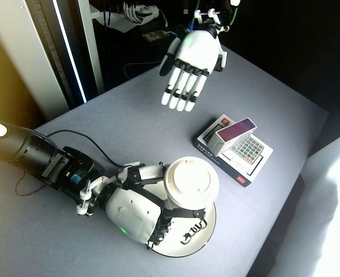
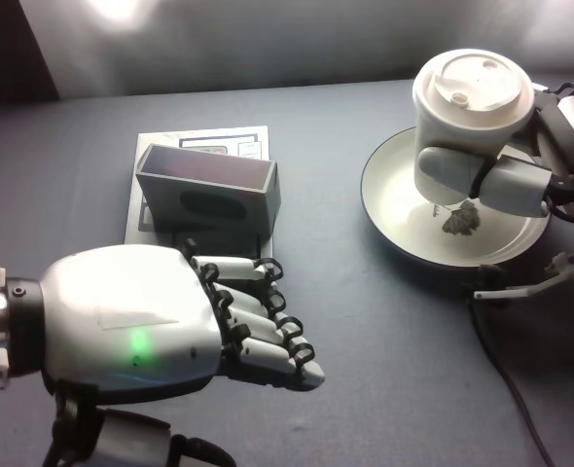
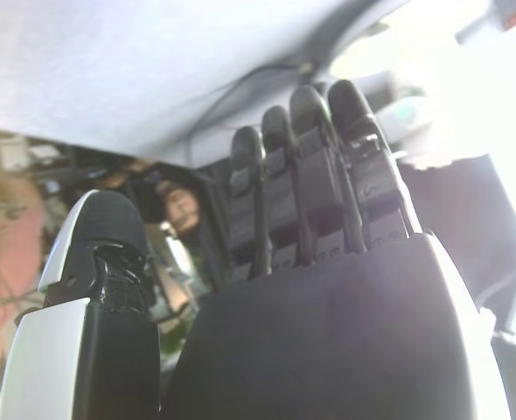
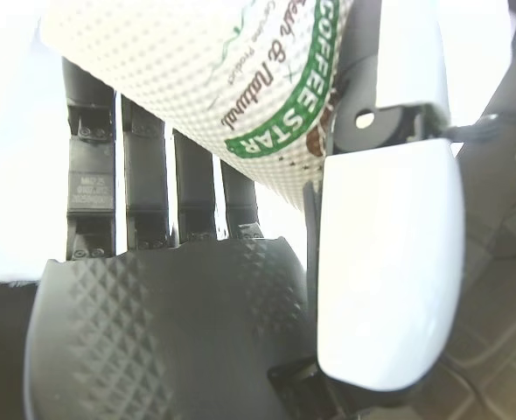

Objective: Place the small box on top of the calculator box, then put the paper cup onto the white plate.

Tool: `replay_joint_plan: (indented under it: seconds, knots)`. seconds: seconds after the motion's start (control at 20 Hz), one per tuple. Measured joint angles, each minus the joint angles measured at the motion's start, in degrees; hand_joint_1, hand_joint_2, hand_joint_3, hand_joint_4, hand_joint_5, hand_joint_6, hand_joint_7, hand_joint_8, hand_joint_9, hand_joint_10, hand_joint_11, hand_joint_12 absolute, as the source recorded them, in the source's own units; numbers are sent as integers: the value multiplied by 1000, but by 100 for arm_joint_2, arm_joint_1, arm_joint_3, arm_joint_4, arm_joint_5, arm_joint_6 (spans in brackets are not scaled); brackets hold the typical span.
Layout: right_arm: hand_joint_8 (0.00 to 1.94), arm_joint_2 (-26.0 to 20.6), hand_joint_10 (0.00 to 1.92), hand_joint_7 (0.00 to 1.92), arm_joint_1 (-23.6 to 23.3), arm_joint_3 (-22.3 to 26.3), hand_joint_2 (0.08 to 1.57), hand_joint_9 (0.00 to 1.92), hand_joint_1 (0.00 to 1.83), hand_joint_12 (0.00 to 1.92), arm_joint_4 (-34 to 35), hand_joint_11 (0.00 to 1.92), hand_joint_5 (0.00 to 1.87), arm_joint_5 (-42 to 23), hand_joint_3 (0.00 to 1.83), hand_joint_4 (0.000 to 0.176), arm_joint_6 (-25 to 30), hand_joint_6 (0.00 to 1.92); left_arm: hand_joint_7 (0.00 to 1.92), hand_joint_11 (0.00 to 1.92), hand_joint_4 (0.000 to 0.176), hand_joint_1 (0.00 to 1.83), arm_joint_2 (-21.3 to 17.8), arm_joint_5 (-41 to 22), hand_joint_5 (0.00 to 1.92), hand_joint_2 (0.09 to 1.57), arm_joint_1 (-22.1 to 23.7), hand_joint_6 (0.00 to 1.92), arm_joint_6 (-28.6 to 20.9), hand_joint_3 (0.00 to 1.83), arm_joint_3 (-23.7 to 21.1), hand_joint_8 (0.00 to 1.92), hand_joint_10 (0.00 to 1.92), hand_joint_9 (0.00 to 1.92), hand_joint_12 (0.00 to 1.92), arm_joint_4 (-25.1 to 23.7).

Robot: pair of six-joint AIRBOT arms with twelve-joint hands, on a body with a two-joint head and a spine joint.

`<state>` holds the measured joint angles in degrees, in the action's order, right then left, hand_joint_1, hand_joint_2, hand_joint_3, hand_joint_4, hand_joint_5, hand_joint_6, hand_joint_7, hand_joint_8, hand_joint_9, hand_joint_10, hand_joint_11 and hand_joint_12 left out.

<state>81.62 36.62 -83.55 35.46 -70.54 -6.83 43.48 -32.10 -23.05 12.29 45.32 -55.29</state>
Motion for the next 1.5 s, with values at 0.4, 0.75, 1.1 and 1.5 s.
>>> replay_joint_plan:
  seconds: [0.4, 0.75, 1.1, 1.5]
  knots:
    - [928, 146, 1286, 1012, 0, -35, 1140, 870, 1372, 1215, -7, 602, 773, 2, 0, 0, 66, 1137, 394, 38, 0, 257, 66, 70, 387, 1333, 127, 10, -308, 0, 2, 10, 10, 395, 826, -280]
    - [993, 173, 1299, 990, 31, -42, 1146, 842, 1369, 1219, 59, 601, 783, -4, 0, 0, 72, 1139, 413, 40, 0, 248, 127, 98, 395, 1334, 212, 1, -538, 5, 2, 2, 2, 408, 799, -354]
    - [1028, 173, 606, 1025, 90, -42, 1127, 851, 1240, 1200, 55, 614, 875, -28, 1, 0, 76, 1036, 385, 10, 0, 350, 129, 39, 393, 1328, 223, 0, -745, 6, 33, 0, 0, 366, 772, -542]
    - [1108, 175, 1333, 967, 114, -76, 1165, 787, 1364, 1289, 221, 536, 743, -20, 1, 0, 114, 1145, 348, 0, 0, 313, 129, 33, 358, 1352, 223, 5, -752, 1, 46, 11, 5, 332, 707, -542]
